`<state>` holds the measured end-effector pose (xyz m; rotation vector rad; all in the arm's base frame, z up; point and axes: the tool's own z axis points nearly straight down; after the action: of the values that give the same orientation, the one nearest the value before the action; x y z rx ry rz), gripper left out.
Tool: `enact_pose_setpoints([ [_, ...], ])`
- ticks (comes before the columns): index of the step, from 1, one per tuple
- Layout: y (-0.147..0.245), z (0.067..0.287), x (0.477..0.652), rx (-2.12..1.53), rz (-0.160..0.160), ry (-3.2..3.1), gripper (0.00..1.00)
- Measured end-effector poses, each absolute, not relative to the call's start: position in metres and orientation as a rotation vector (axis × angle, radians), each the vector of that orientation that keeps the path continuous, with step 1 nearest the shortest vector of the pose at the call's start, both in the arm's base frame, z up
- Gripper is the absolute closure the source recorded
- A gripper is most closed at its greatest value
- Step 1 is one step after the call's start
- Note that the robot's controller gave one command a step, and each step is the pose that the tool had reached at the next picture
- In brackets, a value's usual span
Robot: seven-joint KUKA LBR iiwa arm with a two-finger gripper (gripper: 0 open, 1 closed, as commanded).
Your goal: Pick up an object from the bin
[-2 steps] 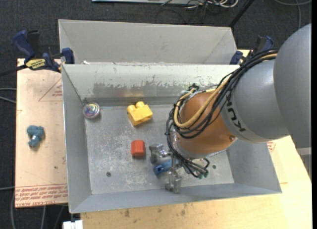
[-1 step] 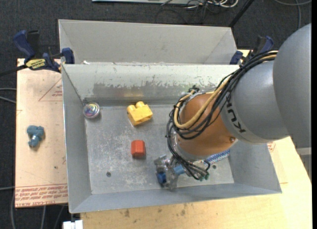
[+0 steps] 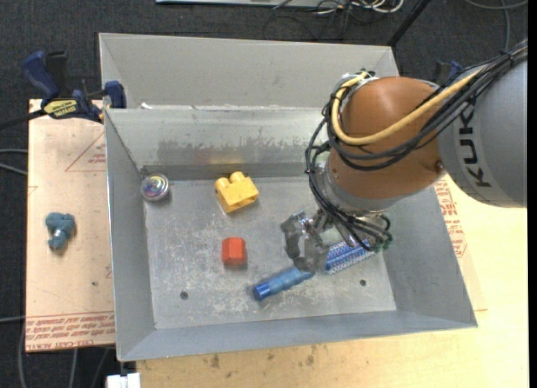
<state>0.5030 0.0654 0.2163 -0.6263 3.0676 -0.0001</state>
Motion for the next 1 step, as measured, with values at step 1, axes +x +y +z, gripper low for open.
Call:
enact_pose_setpoints([
  [1,0.0651,0.2118,0.5012,-0.628,0.002,3.076,0.0],
])
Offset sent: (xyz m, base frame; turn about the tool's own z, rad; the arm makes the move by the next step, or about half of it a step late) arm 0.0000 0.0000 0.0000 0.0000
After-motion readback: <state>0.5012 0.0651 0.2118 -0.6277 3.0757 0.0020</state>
